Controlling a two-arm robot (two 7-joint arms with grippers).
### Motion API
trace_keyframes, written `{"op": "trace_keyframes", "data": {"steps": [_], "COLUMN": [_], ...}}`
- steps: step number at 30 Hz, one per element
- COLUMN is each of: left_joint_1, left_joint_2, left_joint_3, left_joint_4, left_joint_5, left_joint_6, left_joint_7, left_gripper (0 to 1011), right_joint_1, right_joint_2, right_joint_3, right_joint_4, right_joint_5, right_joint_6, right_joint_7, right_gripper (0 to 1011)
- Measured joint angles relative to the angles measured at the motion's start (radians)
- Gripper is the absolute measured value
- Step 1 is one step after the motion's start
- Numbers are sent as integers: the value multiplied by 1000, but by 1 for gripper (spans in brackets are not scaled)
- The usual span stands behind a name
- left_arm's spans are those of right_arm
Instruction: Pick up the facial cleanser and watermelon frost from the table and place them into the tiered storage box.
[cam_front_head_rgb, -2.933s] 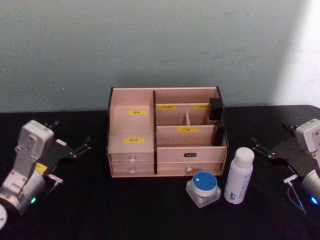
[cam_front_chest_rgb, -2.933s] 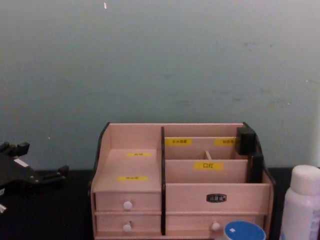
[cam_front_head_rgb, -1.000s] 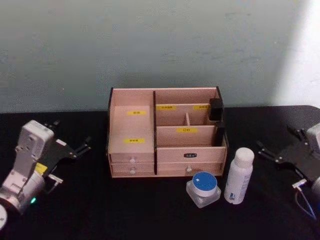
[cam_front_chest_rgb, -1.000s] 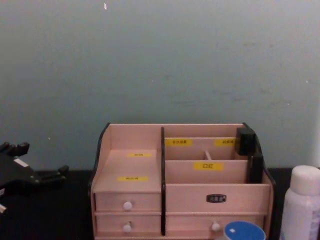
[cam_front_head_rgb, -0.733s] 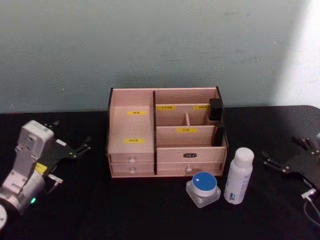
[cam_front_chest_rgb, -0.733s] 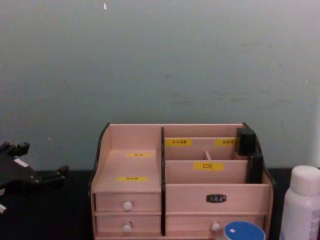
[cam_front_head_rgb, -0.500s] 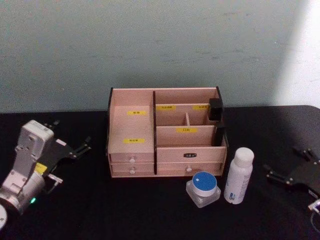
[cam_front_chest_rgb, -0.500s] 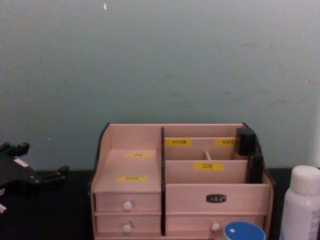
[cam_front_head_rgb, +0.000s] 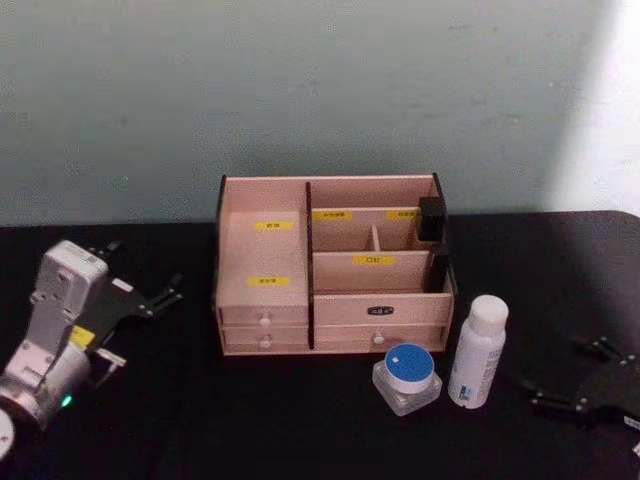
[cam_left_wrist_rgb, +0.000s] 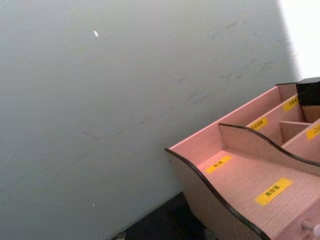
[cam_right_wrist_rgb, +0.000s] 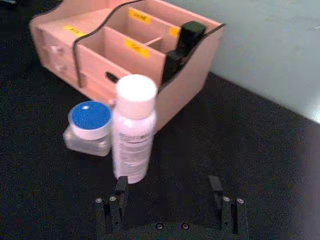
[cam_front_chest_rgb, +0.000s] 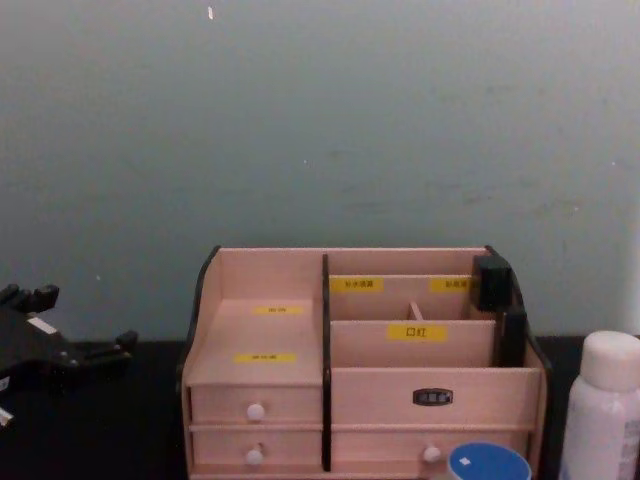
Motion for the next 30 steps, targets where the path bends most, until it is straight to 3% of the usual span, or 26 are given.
{"op": "trace_keyframes", "data": {"steps": [10, 30], "left_joint_1": [0, 0], "left_joint_2": [0, 0], "left_joint_3": [0, 0], "left_joint_4": [0, 0], "left_joint_5": [0, 0], "left_joint_6": [0, 0], "left_joint_7": [0, 0], "left_gripper": [1002, 1002], "right_joint_1": [32, 156], "right_joint_2": [-12, -110], "right_joint_3": [-13, -92], "right_joint_4": [-7, 60], "right_joint_5": [18, -62], "right_joint_6": [74, 85], "right_joint_7": [85, 125], "right_gripper": [1002, 1003]}}
